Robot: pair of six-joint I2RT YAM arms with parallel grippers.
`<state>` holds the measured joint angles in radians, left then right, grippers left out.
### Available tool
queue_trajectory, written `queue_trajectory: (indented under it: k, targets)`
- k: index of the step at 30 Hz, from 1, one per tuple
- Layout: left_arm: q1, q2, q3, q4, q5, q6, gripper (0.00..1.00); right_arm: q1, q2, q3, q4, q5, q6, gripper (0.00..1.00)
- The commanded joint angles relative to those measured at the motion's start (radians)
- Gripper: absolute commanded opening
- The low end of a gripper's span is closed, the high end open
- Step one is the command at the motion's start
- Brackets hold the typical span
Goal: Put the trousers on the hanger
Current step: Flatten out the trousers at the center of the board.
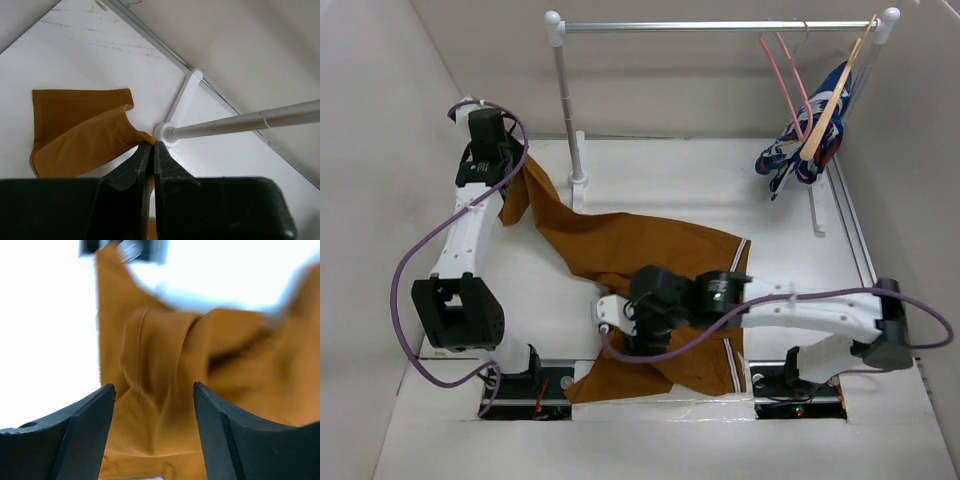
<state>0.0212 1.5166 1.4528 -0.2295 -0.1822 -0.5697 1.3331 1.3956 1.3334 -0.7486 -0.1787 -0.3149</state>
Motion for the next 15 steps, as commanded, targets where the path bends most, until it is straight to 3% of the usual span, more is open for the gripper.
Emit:
queue_trajectory:
  k: [1, 5, 7, 9, 10, 11, 13, 14, 15]
  targets:
    - [0.005, 0.054, 0.107, 0.004, 0.000, 0.025, 0.00, 0.028, 0.065, -0.075, 0.193, -0.096, 0.017, 0.70]
    - [-0.004, 0.209, 0.240, -0.092, -0.033, 0.050, 0.00, -0.018, 0.074, -0.082, 0.163, 0.116, 0.085, 0.68]
    - [-0.004, 0.288, 0.305, -0.152, -0.057, 0.053, 0.00, -0.142, -0.010, -0.157, 0.178, 0.169, 0.156, 0.64]
    - [-0.004, 0.313, 0.317, -0.159, -0.060, 0.059, 0.00, -0.243, -0.114, -0.232, 0.189, 0.241, 0.198, 0.52]
    - [-0.004, 0.321, 0.310, -0.148, -0.062, 0.054, 0.00, -0.414, -0.183, -0.317, 0.208, 0.272, 0.238, 0.45]
    - [-0.004, 0.317, 0.301, -0.139, -0.062, 0.051, 0.00, -0.416, -0.184, -0.364, 0.209, 0.272, 0.255, 0.42]
    - [-0.004, 0.295, 0.264, -0.099, -0.046, 0.036, 0.00, -0.585, -0.262, -0.487, 0.247, 0.292, 0.290, 0.46]
    - [-0.004, 0.277, 0.244, -0.081, -0.036, 0.027, 0.00, -0.689, -0.295, -0.563, 0.302, 0.239, 0.287, 0.65]
    - [-0.004, 0.277, 0.235, -0.077, -0.036, 0.027, 0.00, -0.690, -0.296, -0.563, 0.339, 0.239, 0.287, 0.65]
